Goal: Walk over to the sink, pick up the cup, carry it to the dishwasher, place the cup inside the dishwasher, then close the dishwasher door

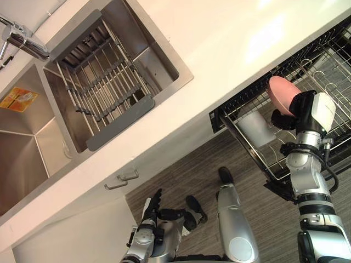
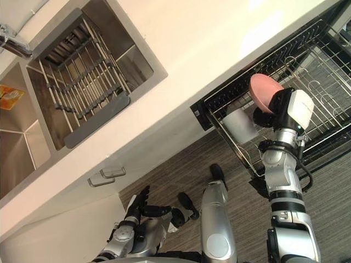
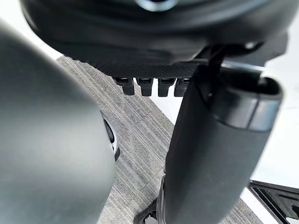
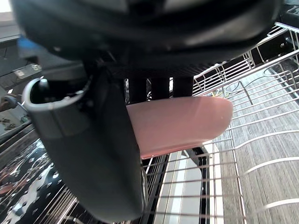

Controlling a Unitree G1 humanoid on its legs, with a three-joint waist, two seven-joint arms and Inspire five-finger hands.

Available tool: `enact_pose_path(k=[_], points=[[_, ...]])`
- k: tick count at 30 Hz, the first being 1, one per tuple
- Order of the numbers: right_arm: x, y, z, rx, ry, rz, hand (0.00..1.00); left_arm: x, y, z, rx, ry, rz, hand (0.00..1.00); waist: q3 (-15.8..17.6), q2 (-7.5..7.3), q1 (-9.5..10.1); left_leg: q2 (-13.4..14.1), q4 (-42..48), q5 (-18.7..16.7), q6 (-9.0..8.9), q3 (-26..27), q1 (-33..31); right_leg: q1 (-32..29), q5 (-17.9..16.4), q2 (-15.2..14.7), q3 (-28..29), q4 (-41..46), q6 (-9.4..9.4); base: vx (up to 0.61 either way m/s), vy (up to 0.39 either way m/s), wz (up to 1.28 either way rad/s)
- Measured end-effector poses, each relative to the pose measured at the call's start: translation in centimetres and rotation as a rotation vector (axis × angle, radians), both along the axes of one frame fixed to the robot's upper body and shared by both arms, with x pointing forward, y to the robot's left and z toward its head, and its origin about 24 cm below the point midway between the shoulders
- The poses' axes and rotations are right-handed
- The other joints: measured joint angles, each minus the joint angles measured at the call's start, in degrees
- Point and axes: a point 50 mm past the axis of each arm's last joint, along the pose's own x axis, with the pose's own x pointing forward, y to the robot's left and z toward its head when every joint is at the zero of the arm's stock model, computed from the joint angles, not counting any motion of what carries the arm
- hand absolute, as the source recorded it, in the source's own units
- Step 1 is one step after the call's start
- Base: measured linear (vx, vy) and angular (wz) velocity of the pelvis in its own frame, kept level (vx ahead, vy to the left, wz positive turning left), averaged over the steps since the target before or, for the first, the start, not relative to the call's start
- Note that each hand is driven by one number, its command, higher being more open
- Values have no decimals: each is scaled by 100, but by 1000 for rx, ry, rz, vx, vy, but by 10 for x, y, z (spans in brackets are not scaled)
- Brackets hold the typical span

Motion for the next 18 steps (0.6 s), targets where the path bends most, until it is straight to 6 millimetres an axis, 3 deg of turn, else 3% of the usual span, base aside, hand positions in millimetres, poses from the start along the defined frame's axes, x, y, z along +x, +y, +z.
enact_pose_path(k=[11,18], points=[[-12,-6,-13,78,-22,-92,100,2,-5,1,-4,1,8,100,-28,41,50,-11,23,16,17,-88,-44,3,-7,-93,-163,11,-21,-1,-12,5],[-32,8,-15,101,-86,-56,100,0,-5,-1,-2,20,8,100,-28,40,9,-27,9,16,17,-89,82,132,3,-98,-155,-4,-9,0,0,0]])
